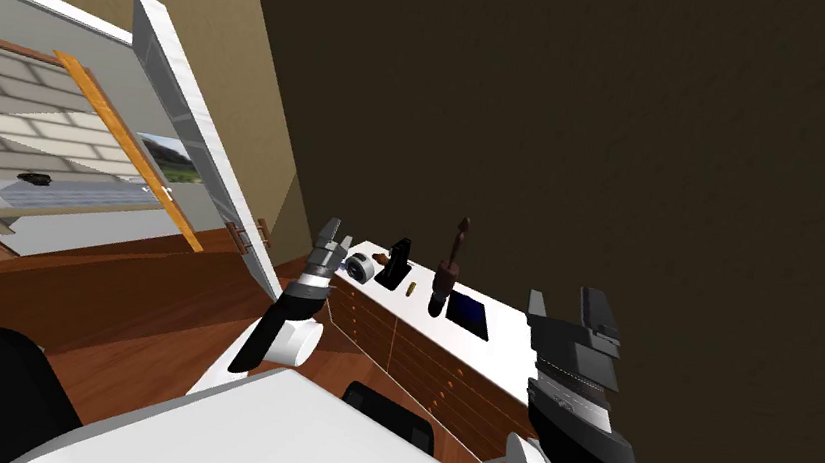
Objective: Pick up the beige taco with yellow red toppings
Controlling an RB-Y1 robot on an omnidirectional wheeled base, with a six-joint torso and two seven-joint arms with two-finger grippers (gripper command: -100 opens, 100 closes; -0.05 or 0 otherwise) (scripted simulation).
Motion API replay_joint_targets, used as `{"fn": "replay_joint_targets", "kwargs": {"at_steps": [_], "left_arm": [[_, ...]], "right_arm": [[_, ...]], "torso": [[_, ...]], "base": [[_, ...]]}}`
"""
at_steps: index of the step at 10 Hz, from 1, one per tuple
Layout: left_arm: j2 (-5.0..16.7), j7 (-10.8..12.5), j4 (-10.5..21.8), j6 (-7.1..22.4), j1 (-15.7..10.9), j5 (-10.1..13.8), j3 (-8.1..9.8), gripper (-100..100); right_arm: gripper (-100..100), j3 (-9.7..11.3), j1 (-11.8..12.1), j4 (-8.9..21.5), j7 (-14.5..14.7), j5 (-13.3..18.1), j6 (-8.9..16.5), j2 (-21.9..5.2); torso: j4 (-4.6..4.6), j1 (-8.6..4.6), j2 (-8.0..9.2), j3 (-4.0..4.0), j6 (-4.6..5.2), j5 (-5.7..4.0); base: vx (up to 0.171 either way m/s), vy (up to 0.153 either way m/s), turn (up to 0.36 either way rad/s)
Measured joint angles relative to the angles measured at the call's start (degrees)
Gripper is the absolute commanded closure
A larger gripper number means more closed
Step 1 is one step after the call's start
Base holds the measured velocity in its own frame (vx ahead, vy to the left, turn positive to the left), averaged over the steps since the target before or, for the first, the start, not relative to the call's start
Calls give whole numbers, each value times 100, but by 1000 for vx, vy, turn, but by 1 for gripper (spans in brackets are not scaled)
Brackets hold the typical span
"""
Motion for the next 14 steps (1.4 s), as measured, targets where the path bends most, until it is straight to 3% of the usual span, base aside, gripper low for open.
{"fn": "replay_joint_targets", "kwargs": {"at_steps": [8, 10, 12, 14], "left_arm": [[1211, -181, 604, 420, -89, 38, -60, -100], [1519, -302, 918, 540, -112, 27, -118, -100], [1810, -357, 1035, 686, -105, 46, -112, -100], [2214, -442, 1367, 965, -268, 78, -100, -100]], "right_arm": [[0, 0, -1, 0, 0, 0, 0, 0], [0, 0, -1, 0, 0, 0, 0, 0], [0, 0, -1, 0, 0, 0, 0, 0], [0, 0, -1, 0, 0, 0, 0, 0]], "torso": [[3, -4, 13, 7, 2, -1], [4, -7, 20, 11, 2, -1], [4, -4, 17, 10, 1, -1], [5, -4, 20, 12, 2, -1]], "base": [[-34, -13, -161], [-50, -22, -166], [-48, -21, -218], [-49, -20, -189]]}}
